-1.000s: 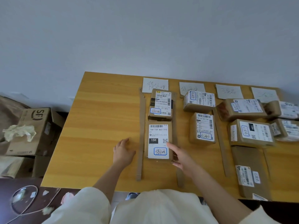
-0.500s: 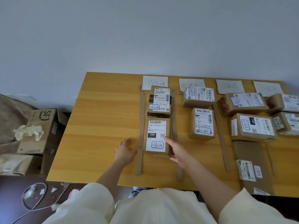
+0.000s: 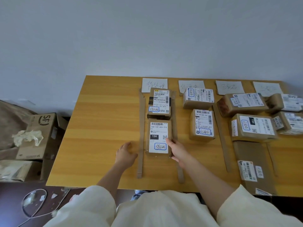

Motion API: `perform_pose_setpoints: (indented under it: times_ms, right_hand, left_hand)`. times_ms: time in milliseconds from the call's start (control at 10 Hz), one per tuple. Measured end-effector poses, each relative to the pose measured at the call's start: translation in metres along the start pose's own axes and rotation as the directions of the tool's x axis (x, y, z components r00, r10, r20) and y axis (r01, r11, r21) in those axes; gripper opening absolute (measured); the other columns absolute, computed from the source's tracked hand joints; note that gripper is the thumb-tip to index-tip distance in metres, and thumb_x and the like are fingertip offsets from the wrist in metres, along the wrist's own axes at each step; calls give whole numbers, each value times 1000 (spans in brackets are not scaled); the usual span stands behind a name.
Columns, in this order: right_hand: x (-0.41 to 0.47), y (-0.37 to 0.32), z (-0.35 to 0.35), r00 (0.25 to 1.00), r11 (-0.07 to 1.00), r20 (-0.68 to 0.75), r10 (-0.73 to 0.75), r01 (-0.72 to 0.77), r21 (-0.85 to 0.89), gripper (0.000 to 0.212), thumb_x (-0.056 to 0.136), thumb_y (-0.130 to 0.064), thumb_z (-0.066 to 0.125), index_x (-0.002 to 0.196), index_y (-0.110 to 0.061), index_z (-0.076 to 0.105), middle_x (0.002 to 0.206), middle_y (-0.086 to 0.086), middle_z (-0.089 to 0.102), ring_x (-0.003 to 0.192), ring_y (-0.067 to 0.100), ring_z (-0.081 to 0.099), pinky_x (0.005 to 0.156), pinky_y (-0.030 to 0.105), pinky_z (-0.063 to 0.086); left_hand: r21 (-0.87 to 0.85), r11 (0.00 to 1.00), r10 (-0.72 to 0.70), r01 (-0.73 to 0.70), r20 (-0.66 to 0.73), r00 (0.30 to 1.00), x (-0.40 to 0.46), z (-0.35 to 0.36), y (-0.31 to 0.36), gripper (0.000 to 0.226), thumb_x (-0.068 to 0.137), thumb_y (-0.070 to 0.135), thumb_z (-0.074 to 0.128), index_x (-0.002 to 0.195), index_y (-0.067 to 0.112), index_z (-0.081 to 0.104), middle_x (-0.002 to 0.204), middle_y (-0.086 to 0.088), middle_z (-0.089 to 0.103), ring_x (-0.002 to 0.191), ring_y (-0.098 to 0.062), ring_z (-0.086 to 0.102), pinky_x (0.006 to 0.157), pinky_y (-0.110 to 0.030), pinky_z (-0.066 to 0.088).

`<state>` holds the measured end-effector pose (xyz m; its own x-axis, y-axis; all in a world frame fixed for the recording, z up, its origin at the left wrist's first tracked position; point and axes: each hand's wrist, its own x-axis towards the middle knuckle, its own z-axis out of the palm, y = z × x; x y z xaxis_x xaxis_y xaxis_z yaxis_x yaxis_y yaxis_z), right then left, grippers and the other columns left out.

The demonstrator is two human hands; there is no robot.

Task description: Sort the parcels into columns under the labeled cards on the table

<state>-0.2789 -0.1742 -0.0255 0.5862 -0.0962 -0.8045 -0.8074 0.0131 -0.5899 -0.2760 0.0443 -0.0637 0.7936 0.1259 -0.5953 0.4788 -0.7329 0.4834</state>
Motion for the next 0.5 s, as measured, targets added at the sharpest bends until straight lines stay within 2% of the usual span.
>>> perform_pose_setpoints:
  times_ms: [100, 300, 400, 500]
  right_hand:
    - [2, -1, 1, 1000, 1000, -1, -8, 8, -12, 47, 98, -44, 49, 140, -23, 46, 116, -6, 63, 112, 16, 56, 104, 39, 44]
    - [4, -2, -2, 1000, 999, 15, 4, -4, -49, 53, 97, -47, 49, 144, -22, 43, 133, -3, 60, 119, 17, 54, 100, 35, 45]
    - [-3, -7, -5, 1000, 999, 25, 3, -2, -40, 53, 98, -44, 50, 144, -20, 42, 136, -3, 57, 113, 14, 51, 94, 31, 42]
    - [-9, -11, -14, 1000, 999, 19, -11, 11, -36, 55, 99, -44, 47, 146, -18, 38, 147, -2, 46, 125, 16, 46, 103, 33, 41]
  left_hand:
    - [-5, 1000, -2, 2, 3, 1000, 0, 0, 0, 70, 83, 24, 65, 147, 20, 35, 149, -8, 39, 136, -30, 35, 110, -43, 34]
    - [-20, 999, -27, 27, 3, 1000, 3, 0, 0, 70, 83, 24, 65, 146, 19, 35, 147, -8, 41, 133, -30, 40, 107, -45, 39]
    - [-43, 999, -33, 33, 12, 999, 3, 0, -1, 71, 83, 22, 66, 146, 19, 35, 145, -9, 43, 129, -30, 44, 102, -46, 44]
    - [-77, 996, -47, 47, 4, 999, 5, -2, 0, 70, 85, 20, 66, 146, 18, 34, 145, -10, 44, 126, -30, 48, 99, -42, 46]
